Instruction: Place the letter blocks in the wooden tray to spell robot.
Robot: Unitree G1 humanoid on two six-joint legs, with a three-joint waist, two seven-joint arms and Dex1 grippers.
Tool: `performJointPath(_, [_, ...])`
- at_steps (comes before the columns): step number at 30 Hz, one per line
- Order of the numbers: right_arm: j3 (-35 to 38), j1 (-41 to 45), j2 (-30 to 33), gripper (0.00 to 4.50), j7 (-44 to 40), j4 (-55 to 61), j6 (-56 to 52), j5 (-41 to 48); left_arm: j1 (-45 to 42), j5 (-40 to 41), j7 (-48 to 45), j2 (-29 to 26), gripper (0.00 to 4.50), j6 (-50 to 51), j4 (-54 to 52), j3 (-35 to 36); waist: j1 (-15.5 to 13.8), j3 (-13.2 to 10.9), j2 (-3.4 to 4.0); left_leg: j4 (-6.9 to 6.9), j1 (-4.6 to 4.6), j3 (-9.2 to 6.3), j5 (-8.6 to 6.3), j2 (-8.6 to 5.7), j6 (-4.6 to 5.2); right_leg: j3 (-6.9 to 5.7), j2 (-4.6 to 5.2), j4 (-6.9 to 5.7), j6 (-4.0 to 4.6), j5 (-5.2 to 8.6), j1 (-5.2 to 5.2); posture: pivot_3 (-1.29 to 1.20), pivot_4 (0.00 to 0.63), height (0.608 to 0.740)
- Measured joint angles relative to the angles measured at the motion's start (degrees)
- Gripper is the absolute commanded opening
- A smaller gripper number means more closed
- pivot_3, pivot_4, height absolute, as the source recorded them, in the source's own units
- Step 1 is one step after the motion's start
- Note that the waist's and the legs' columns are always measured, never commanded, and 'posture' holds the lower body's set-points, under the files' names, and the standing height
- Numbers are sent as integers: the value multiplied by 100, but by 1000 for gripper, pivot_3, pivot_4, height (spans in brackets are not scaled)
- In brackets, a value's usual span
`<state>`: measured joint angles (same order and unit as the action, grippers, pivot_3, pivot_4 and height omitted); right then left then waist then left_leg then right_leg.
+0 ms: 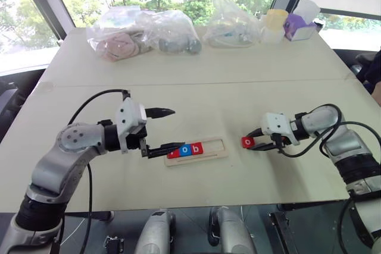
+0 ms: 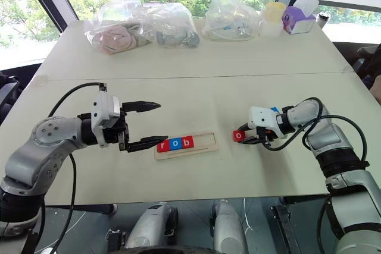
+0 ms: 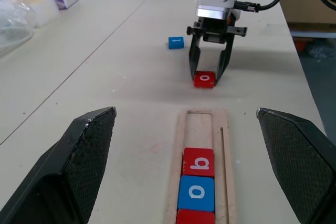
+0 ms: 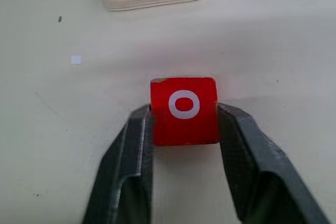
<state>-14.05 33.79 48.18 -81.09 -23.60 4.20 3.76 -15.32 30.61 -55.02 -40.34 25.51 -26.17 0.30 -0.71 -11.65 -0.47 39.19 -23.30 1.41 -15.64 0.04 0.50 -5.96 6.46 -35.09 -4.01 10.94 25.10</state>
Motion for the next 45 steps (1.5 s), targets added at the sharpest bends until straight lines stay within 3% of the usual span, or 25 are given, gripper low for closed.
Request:
performJointPath(13, [-215, 175, -743, 1138, 244, 2265, -2039, 528, -17, -6, -28, -23, 4500, -7, -38, -3, -13, 0, 0, -2, -5, -4, 0, 1, 0, -1, 0, -3, 8, -7, 6, 0, 150, 740])
performJointPath(23, [-765, 172, -1094, 1138, 407, 2032, -1943, 196, 106, 4, -115, -145, 4500, 17, -168, -2, 1, 0, 0, -2, -7, -2, 0, -3, 0, -1, 1, -5, 10, -9, 10, 0, 150, 740])
performJointPath(45, [-822, 339, -1287, 1138, 401, 1421, -1362, -137, 348, 37, -119, -320, 4500, 118, -366, 25, -1, 0, 0, -2, -6, -2, 0, -4, 0, 0, 0, -5, 11, -9, 9, 0, 150, 740])
